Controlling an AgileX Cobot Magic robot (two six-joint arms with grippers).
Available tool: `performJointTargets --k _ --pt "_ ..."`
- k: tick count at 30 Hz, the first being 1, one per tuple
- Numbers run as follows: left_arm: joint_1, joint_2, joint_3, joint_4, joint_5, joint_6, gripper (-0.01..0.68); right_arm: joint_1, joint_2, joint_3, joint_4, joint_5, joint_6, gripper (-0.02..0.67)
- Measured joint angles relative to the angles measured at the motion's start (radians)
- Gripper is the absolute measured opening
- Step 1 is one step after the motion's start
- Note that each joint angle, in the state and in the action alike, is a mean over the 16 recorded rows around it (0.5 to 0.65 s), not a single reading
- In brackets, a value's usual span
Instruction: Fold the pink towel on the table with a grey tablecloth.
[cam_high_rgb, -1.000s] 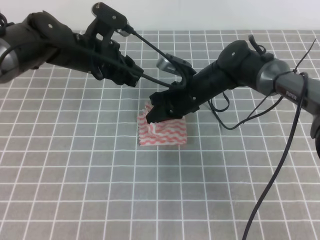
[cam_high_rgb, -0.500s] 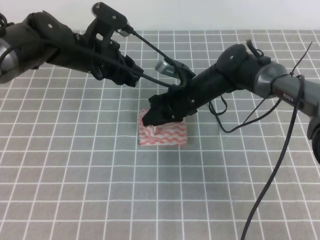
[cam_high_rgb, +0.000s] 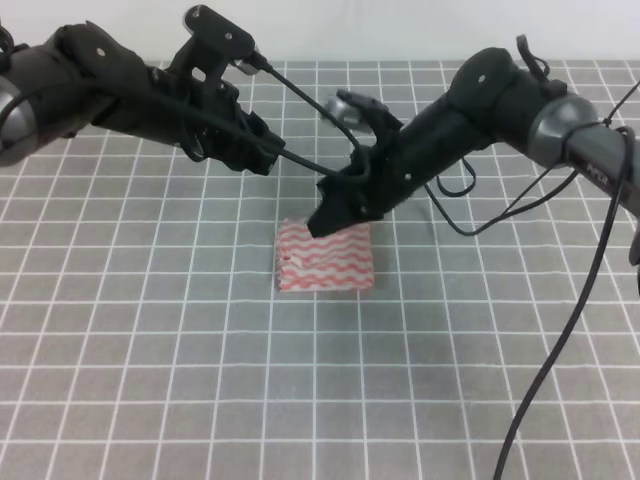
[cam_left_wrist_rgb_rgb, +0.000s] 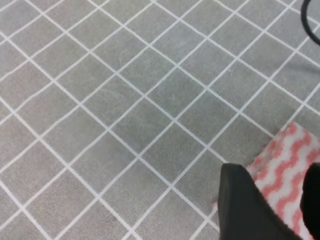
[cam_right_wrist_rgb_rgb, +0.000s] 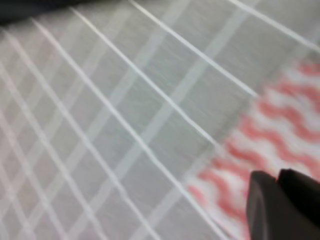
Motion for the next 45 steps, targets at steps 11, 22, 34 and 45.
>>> performJointTargets --k 11,22,34,45 --pt "0.000 0.008 0.001 0.012 -0.001 0.000 0.249 0.022 0.030 -0.021 -0.106 0.027 0.030 -0.013" --pt "0.000 0.014 0.000 0.013 0.016 0.001 0.232 0.054 0.050 -0.028 -0.116 0.037 0.029 -0.017" --pt "-0.002 0.072 -0.001 -0.009 0.141 0.003 0.075 -0.019 -0.007 -0.054 -0.194 0.058 0.041 -0.017" --pt "-0.021 0.189 -0.002 -0.033 0.232 0.030 0.000 -0.054 0.024 -0.048 -0.251 0.035 0.050 -0.017"
